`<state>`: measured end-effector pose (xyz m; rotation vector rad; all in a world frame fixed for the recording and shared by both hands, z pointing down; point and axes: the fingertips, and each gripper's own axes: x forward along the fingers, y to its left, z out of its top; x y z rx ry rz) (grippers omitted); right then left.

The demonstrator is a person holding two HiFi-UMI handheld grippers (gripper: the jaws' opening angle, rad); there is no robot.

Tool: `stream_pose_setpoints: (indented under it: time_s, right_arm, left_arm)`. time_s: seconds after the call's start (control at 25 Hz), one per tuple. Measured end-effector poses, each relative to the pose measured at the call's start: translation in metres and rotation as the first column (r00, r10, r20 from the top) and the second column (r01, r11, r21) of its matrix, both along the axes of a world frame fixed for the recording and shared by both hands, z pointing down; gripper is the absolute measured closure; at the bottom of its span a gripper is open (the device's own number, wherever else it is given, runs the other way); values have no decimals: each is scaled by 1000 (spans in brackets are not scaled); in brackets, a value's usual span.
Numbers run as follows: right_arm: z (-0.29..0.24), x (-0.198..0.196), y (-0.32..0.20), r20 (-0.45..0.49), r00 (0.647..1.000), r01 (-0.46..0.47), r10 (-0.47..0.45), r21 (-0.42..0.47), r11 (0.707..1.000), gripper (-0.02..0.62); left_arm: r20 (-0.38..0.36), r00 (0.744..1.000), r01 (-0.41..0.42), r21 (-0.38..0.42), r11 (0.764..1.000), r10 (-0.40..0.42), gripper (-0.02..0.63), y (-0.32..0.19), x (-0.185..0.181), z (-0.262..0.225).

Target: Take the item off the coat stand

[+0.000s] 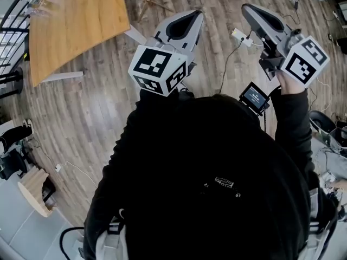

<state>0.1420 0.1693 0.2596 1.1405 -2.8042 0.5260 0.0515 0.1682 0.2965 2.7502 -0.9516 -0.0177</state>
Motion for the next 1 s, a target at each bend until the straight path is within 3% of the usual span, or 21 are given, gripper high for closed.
stream_pose_setpoints:
  time_s: [0.28,0.64,1.0]
  right_arm:
    - [8,-37,-23,4,1000,20,-20,-28,999,580]
    - [17,-46,-54,2,999,45,-45,-42,998,580]
    - [9,-67,-131,36,994,106,-105,-19,994,580]
  left_arm:
    - [-18,999,31,-30,999,-31,600,-24,-41,10]
    - [4,999,46,-34,998,-46,601,-54,-47,18]
    - [39,994,105,-28,994,-103,600,-117,-72,18]
